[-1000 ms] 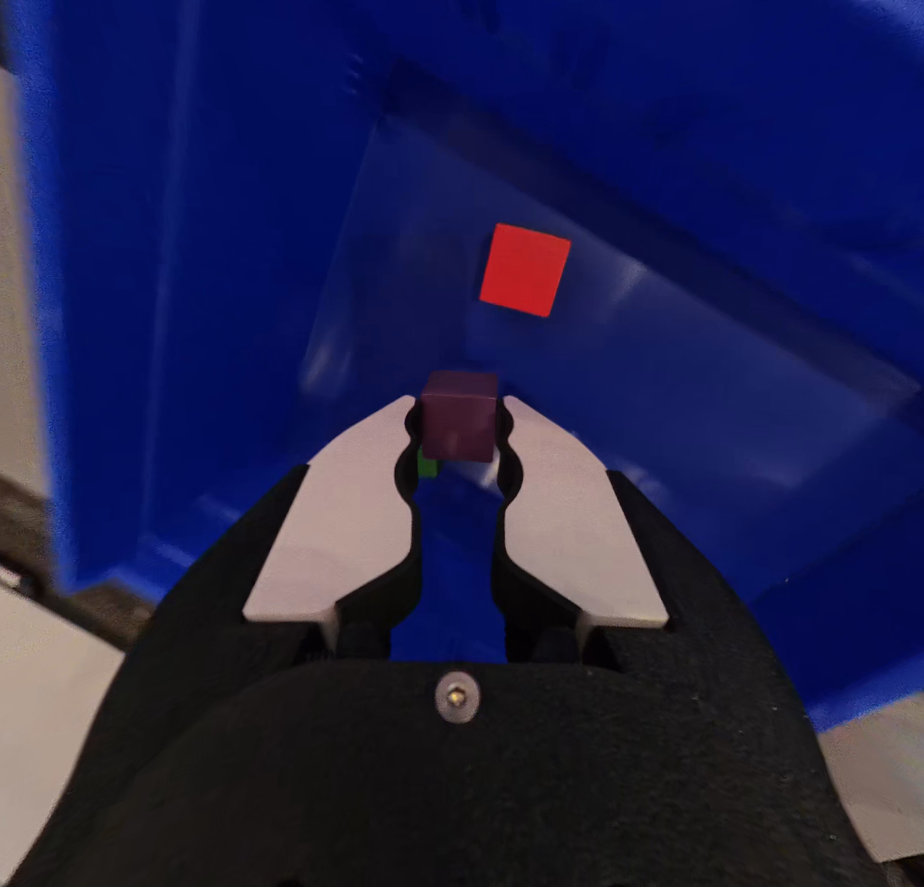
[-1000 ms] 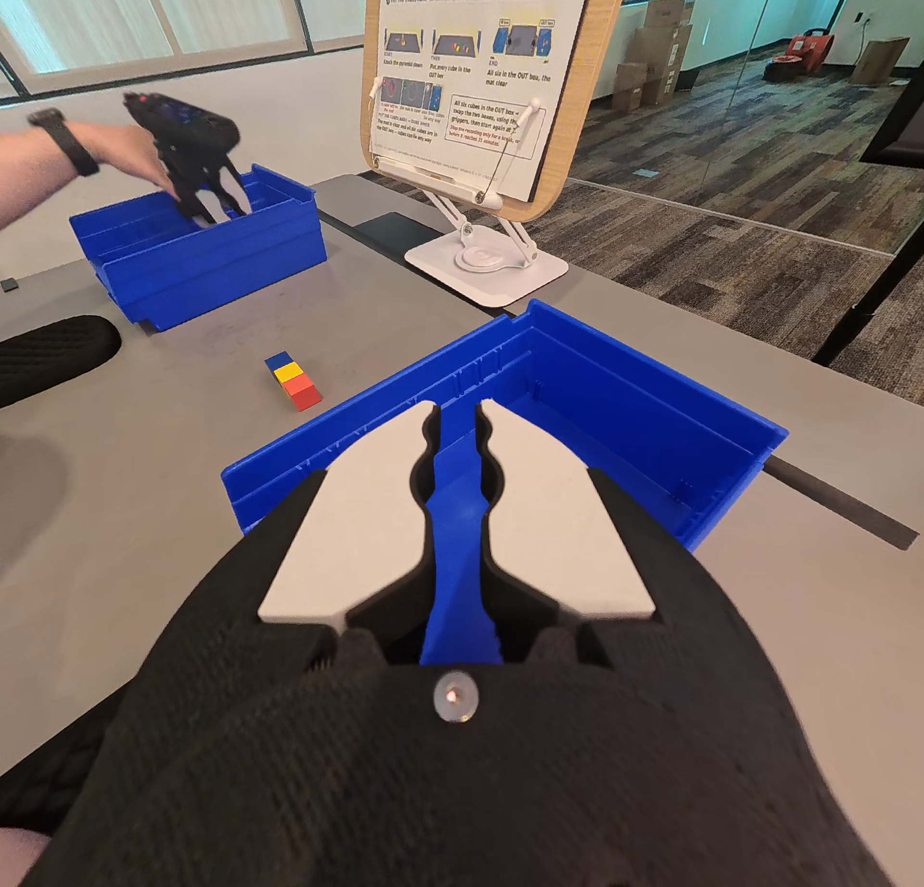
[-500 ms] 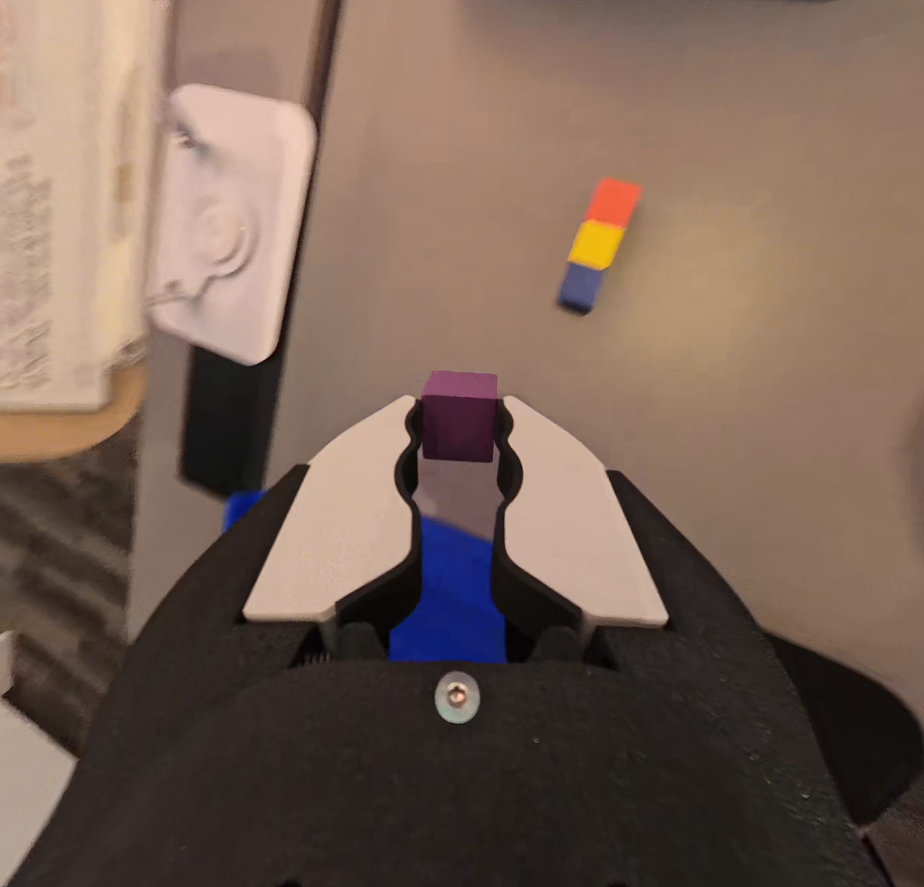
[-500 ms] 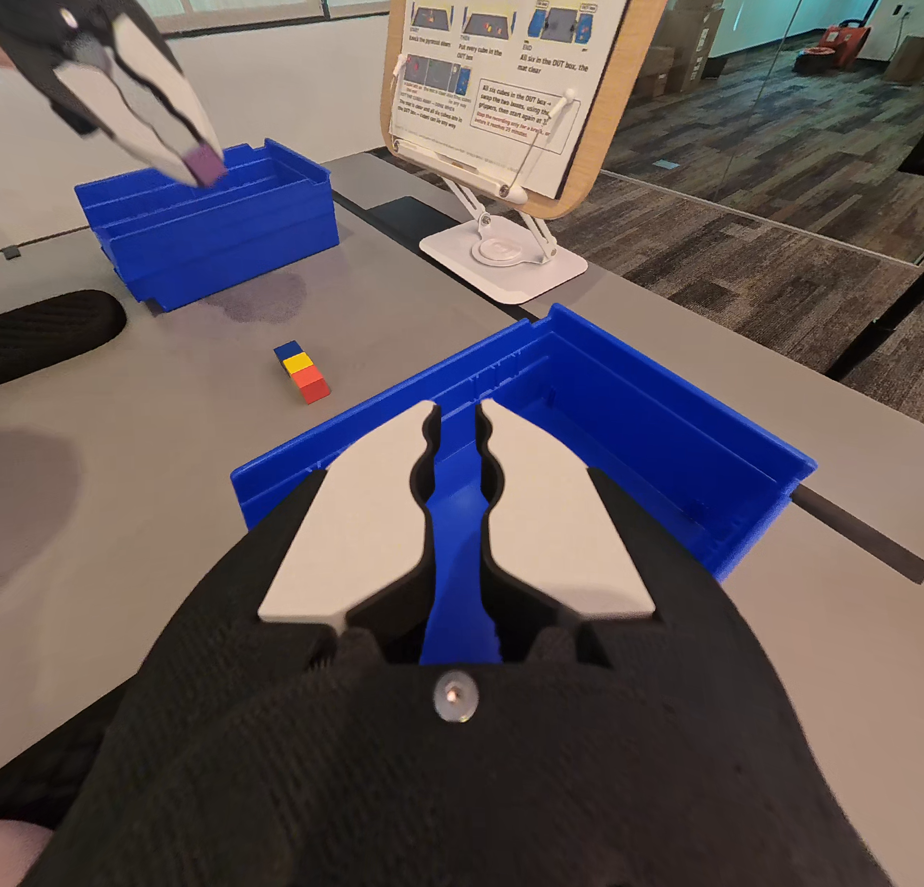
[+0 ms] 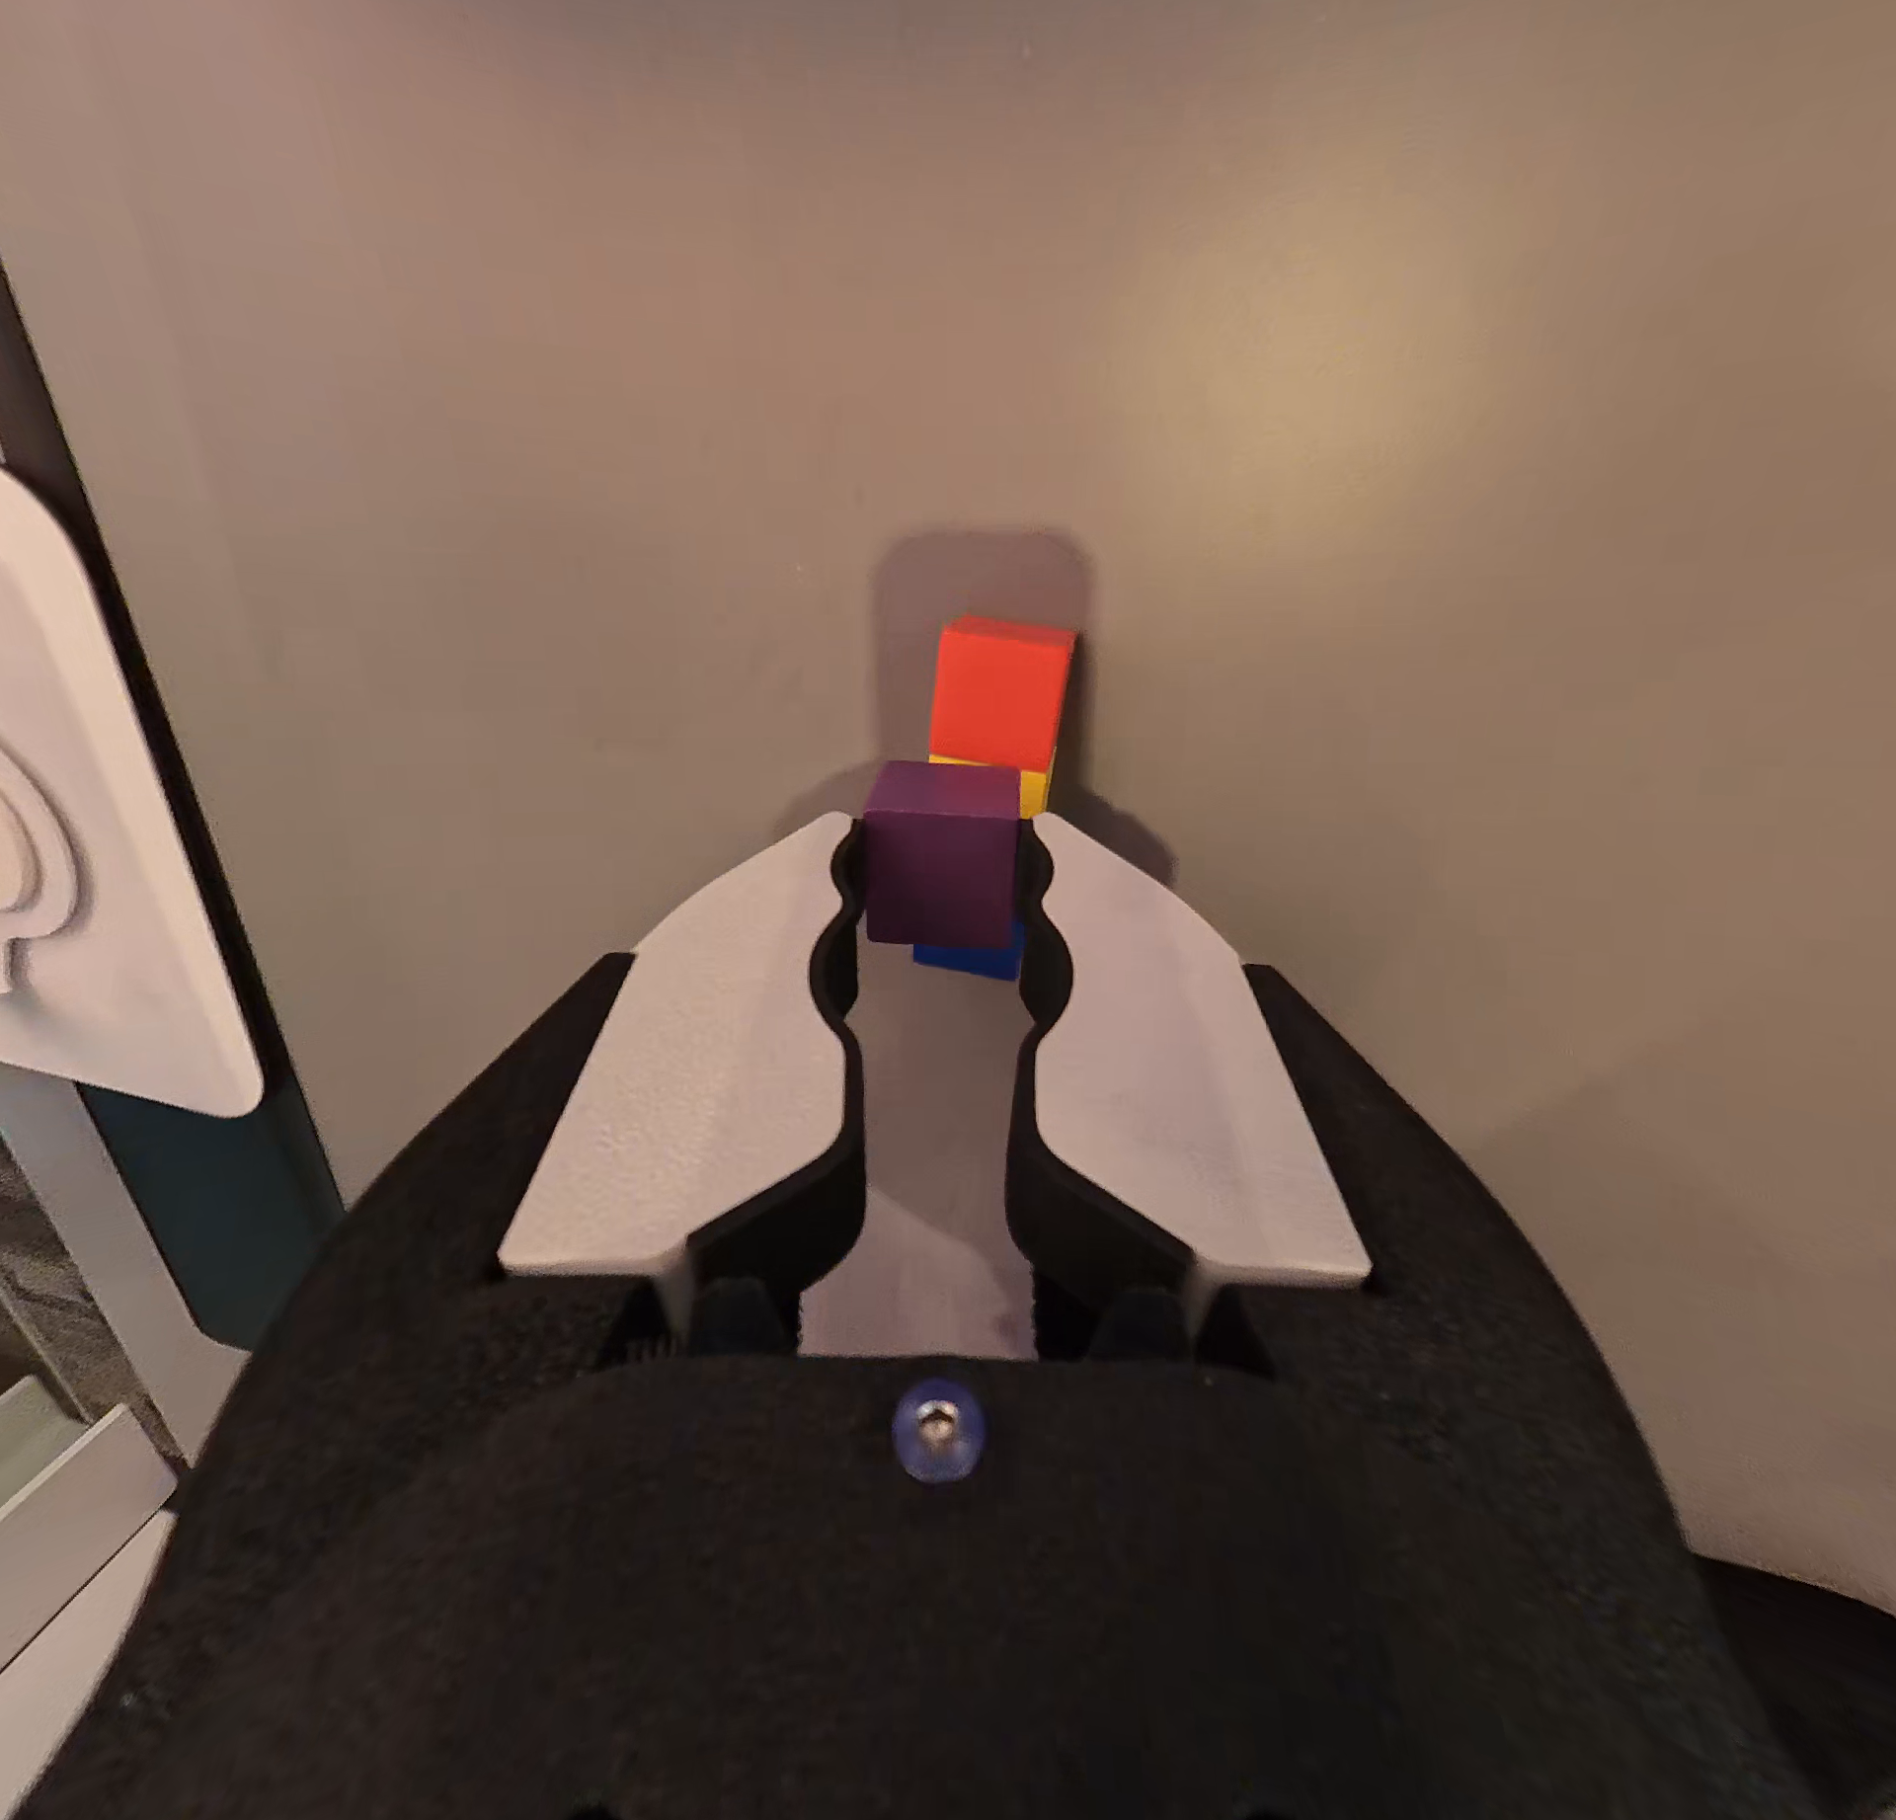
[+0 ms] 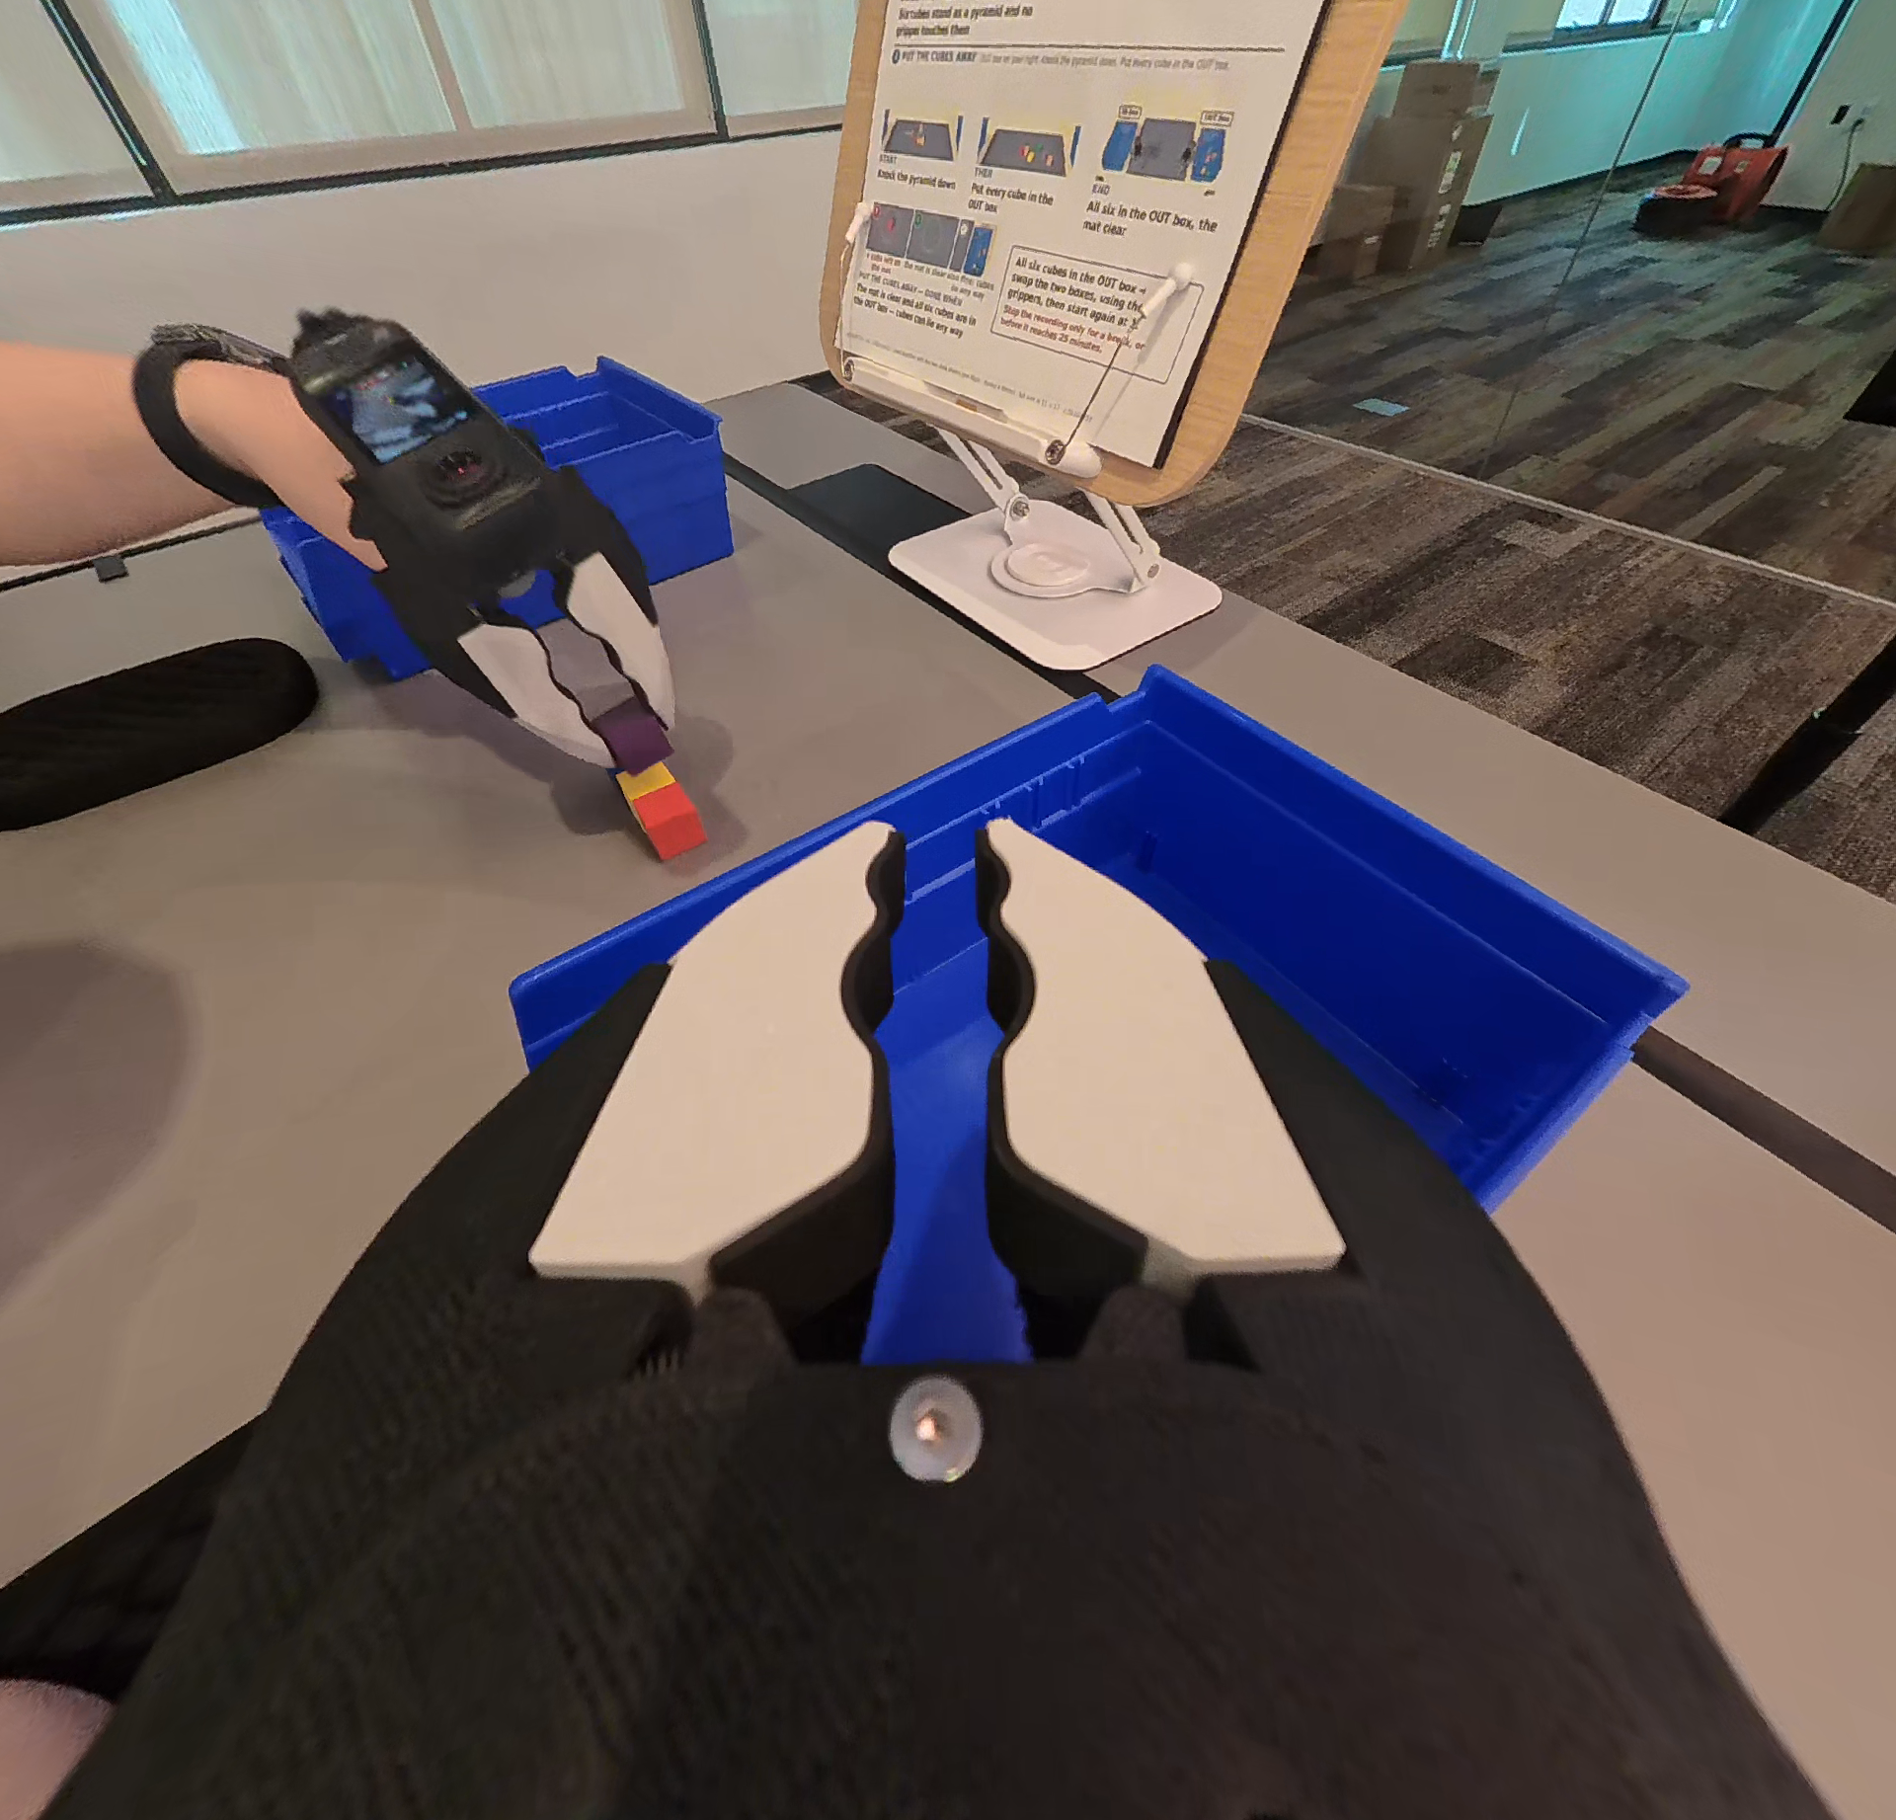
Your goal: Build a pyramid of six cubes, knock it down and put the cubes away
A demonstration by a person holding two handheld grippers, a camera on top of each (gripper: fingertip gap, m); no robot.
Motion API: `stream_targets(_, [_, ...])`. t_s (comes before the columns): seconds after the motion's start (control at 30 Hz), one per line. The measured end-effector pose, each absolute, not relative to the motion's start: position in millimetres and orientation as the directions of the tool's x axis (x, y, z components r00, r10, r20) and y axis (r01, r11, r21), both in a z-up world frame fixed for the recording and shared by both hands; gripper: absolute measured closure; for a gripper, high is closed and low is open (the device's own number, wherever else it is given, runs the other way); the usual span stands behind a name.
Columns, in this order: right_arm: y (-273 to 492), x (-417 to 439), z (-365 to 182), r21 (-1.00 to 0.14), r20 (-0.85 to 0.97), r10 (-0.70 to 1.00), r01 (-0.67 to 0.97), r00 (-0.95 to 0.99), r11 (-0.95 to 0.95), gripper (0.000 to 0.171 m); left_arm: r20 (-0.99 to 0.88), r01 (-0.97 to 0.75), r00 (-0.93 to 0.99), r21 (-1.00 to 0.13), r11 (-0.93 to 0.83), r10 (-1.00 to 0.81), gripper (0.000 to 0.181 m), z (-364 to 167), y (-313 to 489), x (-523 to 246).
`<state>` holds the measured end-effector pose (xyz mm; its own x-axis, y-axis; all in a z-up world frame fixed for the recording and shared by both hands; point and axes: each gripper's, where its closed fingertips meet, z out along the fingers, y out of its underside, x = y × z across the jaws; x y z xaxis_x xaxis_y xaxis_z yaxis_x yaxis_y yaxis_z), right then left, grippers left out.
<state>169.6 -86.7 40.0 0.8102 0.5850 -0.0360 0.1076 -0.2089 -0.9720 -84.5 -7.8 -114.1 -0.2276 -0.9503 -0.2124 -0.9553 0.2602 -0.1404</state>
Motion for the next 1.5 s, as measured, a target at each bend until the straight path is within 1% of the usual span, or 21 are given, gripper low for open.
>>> stream_targets(0.2, [-87.0,170.8,39.7,-0.973,-0.043,0.586,0.099,0.809,-0.208,0.158,-0.181,-0.956,-0.234,-0.138,0.26,-0.955,0.154,-119.3,-11.9,-79.2])
stream_targets(1.1, [-85.9,175.6,40.4,-0.975,-0.048,0.584,0.089,0.81,-0.204,0.157,-0.154,-0.951,-0.276,-0.1,0.293,-0.949,0.153,-128.7,-11.7,-81.2])
stream_targets(1.23, [-86.2,176.2,40.5,-0.975,-0.05,0.584,0.086,0.81,-0.204,0.157,-0.157,-0.947,-0.28,-0.117,0.299,-0.947,0.153,-128.2,-12.5,-78.6])
stream_targets(1.27, [-86.2,176.2,40.3,-0.975,-0.051,0.584,0.086,0.81,-0.204,0.157,-0.158,-0.947,-0.28,-0.118,0.299,-0.947,0.151,-128.2,-12.4,-78.4])
stream_targets(1.4, [-86.4,176.5,38.7,-0.974,-0.057,0.585,0.084,0.809,-0.21,0.157,-0.167,-0.951,-0.261,-0.123,0.283,-0.951,0.131,-124.8,-10.0,-77.9])
stream_targets(1.5, [-86.8,176.4,39.2,-0.974,-0.056,0.586,0.084,0.808,-0.209,0.157,-0.17,-0.946,-0.259,-0.154,0.285,-0.951,0.134,-115.6,-10.9,-76.5])
